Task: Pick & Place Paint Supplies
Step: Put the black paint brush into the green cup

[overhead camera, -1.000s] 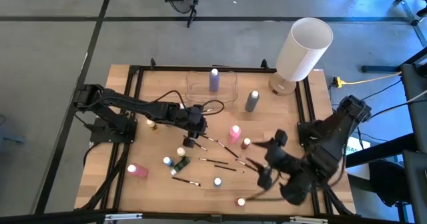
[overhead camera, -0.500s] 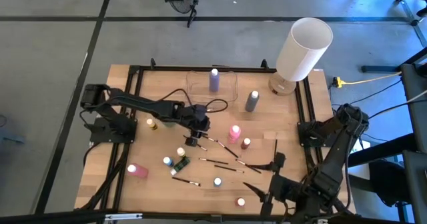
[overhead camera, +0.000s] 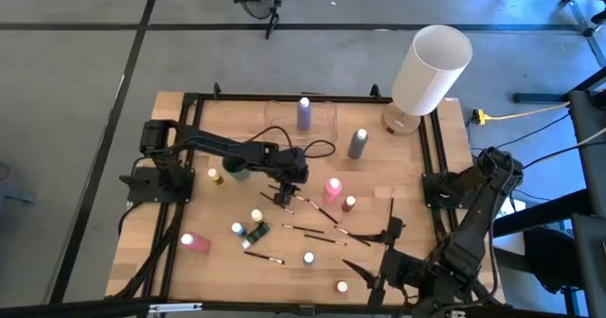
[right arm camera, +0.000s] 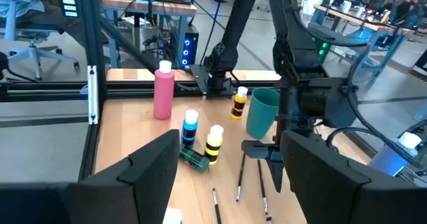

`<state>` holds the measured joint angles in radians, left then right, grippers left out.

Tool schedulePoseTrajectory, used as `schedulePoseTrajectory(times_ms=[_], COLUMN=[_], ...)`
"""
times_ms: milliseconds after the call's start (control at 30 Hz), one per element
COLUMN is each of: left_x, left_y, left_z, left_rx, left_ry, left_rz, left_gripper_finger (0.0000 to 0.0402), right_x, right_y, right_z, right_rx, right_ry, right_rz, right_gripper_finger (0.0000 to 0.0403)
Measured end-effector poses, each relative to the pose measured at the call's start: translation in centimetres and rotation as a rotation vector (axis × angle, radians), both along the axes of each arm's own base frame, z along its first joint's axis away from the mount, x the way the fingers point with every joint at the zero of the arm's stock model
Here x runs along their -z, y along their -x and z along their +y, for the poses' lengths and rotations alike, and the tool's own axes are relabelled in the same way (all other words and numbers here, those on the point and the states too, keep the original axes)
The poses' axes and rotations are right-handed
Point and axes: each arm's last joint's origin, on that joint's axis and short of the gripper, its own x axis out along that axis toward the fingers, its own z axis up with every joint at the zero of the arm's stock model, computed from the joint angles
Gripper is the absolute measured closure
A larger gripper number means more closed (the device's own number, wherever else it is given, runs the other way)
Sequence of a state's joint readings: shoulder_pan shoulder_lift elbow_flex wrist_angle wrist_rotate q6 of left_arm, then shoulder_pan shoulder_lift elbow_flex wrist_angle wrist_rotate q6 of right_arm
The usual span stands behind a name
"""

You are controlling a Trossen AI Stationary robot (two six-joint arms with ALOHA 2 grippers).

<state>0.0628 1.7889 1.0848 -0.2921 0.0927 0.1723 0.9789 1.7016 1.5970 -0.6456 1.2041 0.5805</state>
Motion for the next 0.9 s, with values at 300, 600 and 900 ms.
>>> schedulePoseTrajectory(times_ms=[300, 600, 900], left_x=[-1.0, -0.6, 0.7], left_y=[-0.9, -1.1, -1.2], left_z=[-1.1, -1.7, -1.4], left_rx=[-0.162, -0.143, -0.134], left_ry=[0.037, 0.009, -0.008], left_rz=[-0.025, -0.024, 0.031], left_gripper_finger=[0.0261, 0.0261, 0.0261], right_x=[-0.1, -1.7, -2.9], right_y=[-0.1, -2.2, -4.1], right_z=[0.0, -0.2, -0.8], right_rx=[-0.011, -0.017, -0.105], right_ry=[0.034, 0.044, 0.039], right_rz=[0.008, -0.068, -0.099], right_gripper_finger=[0.0139, 0.0139, 0.0139])
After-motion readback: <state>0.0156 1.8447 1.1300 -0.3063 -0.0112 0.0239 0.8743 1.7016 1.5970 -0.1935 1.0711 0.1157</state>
